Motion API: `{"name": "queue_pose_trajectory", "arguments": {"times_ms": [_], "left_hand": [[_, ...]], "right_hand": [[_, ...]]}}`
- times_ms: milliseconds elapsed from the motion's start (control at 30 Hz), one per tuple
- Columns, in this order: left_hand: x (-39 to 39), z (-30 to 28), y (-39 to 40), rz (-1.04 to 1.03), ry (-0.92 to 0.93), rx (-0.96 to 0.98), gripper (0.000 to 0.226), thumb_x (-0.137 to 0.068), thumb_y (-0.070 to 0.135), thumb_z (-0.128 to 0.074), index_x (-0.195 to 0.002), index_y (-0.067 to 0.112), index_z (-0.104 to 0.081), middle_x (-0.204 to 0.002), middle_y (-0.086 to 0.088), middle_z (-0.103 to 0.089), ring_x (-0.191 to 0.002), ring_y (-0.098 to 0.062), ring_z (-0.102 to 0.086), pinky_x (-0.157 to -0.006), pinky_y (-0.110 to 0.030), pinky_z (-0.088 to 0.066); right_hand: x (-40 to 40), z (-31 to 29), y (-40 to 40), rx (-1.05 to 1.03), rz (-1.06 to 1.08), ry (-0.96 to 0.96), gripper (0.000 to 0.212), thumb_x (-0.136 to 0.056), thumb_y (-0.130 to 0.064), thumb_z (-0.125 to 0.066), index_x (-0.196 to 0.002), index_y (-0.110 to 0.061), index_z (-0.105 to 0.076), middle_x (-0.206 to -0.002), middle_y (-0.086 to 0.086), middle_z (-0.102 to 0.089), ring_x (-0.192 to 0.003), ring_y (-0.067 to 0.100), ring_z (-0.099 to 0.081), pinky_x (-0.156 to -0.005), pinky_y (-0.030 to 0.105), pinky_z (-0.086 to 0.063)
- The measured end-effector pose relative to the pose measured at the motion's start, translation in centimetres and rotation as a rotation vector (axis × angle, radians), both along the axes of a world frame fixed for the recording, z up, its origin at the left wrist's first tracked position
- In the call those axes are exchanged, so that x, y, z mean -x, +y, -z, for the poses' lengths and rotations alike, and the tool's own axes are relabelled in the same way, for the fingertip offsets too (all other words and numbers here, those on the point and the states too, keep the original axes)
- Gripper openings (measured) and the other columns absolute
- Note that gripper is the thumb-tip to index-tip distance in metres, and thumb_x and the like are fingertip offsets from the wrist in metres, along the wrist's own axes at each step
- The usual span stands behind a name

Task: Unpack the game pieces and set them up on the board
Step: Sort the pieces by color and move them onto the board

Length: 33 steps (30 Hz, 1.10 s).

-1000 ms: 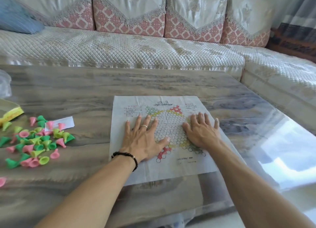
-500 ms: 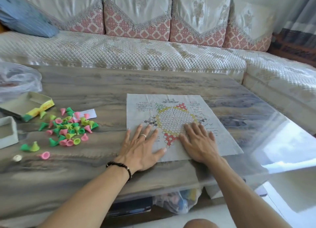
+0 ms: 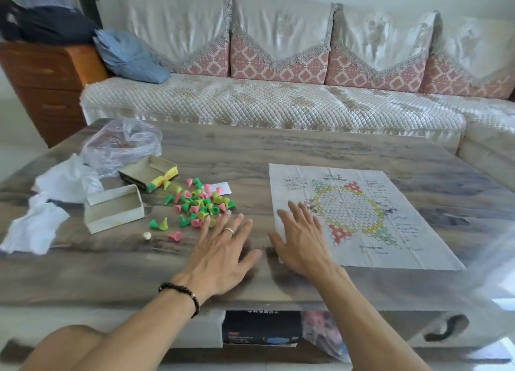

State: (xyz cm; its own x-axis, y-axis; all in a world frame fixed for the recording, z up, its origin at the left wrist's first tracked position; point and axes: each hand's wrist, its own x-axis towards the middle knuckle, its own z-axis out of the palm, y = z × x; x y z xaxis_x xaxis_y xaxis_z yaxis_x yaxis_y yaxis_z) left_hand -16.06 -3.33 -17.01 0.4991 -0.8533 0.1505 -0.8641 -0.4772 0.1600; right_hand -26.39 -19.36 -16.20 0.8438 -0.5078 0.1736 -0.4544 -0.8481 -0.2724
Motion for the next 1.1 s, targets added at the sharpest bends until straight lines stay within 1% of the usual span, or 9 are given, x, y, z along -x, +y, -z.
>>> {"name": "queue_pose_trajectory", "arguments": {"times_ms": [100,200,300,367,500,567,633,833,1100], "left_hand": [[-1.9,-0.3,3.6,-0.060,-0.024,0.083,0.069,-0.093,0.060,-0.031,-0.151,0.022,-0.024,-0.158,0.001,-0.021,-0.148,-0.020,-0.006,-0.118,-0.047,-0.002],[-4.0,-0.6,6.8,-0.139,-0.061,0.147,0.070,-0.088,0.050,-0.053,-0.147,0.017,-0.035,-0.152,-0.004,-0.036,-0.144,-0.023,-0.023,-0.115,-0.044,-0.022],[-5.9,-0.6,9.0,-0.213,-0.094,0.196,0.068,-0.076,0.045,-0.071,-0.133,0.014,-0.052,-0.127,-0.006,-0.056,-0.119,-0.026,-0.051,-0.094,-0.040,-0.046],[-6.7,-0.4,9.8,-0.210,-0.100,0.255,0.063,-0.070,0.042,-0.079,-0.122,0.012,-0.060,-0.109,-0.005,-0.061,-0.102,-0.026,-0.057,-0.083,-0.039,-0.051],[-7.4,0.0,9.5,-0.179,-0.114,0.323,0.044,-0.070,0.034,-0.081,-0.107,0.013,-0.069,-0.090,-0.001,-0.068,-0.087,-0.025,-0.059,-0.071,-0.039,-0.051],[-7.6,-0.1,9.1,-0.158,-0.130,0.325,0.025,-0.072,0.029,-0.080,-0.091,0.015,-0.073,-0.076,0.002,-0.068,-0.078,-0.023,-0.059,-0.065,-0.036,-0.047],[-7.8,-0.3,8.8,-0.141,-0.116,0.295,0.013,-0.077,0.027,-0.075,-0.085,0.017,-0.073,-0.070,0.002,-0.067,-0.075,-0.023,-0.059,-0.065,-0.035,-0.041],[-9.0,-0.9,9.9,-0.044,0.092,0.258,0.018,-0.091,0.029,-0.061,-0.107,0.028,-0.070,-0.086,0.003,-0.067,-0.085,-0.015,-0.057,-0.074,-0.031,-0.044],[-9.1,-1.0,9.5,-0.046,0.090,0.270,0.013,-0.089,0.034,-0.064,-0.093,0.022,-0.069,-0.077,0.004,-0.053,-0.080,-0.019,-0.057,-0.066,-0.031,-0.041]], "right_hand": [[-3.6,0.1,3.3,-0.039,-0.098,-0.056,0.051,-0.092,-0.041,-0.048,-0.139,-0.023,-0.042,-0.154,0.004,-0.028,-0.144,0.024,-0.020,-0.115,0.041,-0.022],[-6.5,0.1,6.0,-0.065,-0.176,-0.143,0.045,-0.087,-0.035,-0.056,-0.131,-0.023,-0.051,-0.133,0.001,-0.049,-0.123,0.023,-0.045,-0.097,0.034,-0.040],[-8.8,0.3,7.6,-0.089,-0.231,-0.177,0.036,-0.084,-0.029,-0.061,-0.118,-0.018,-0.058,-0.113,0.000,-0.056,-0.102,0.023,-0.056,-0.078,0.032,-0.047],[-9.9,0.5,8.0,-0.093,-0.256,-0.183,0.040,-0.082,-0.029,-0.065,-0.120,-0.017,-0.060,-0.113,0.001,-0.057,-0.099,0.023,-0.058,-0.078,0.036,-0.052],[-10.9,0.6,8.2,-0.086,-0.275,-0.170,0.043,-0.084,-0.034,-0.067,-0.125,-0.021,-0.062,-0.110,0.000,-0.058,-0.097,0.023,-0.059,-0.080,0.036,-0.052],[-11.3,0.4,8.3,-0.014,-0.277,-0.152,0.037,-0.084,-0.036,-0.065,-0.119,-0.023,-0.064,-0.105,-0.002,-0.062,-0.093,0.024,-0.061,-0.073,0.036,-0.051],[-11.6,-0.1,8.4,0.061,-0.287,-0.143,0.031,-0.084,-0.035,-0.064,-0.112,-0.024,-0.066,-0.103,-0.003,-0.066,-0.090,0.027,-0.062,-0.067,0.036,-0.051],[-12.4,-1.2,8.5,0.213,-0.409,-0.039,0.021,-0.089,-0.032,-0.055,-0.103,-0.021,-0.065,-0.101,-0.001,-0.061,-0.092,0.025,-0.059,-0.062,0.034,-0.043],[-13.0,-2.0,9.2,0.260,-0.459,0.054,0.010,-0.089,-0.012,-0.056,-0.090,-0.014,-0.065,-0.092,0.005,-0.063,-0.081,0.029,-0.061,-0.057,0.032,-0.038]]}}
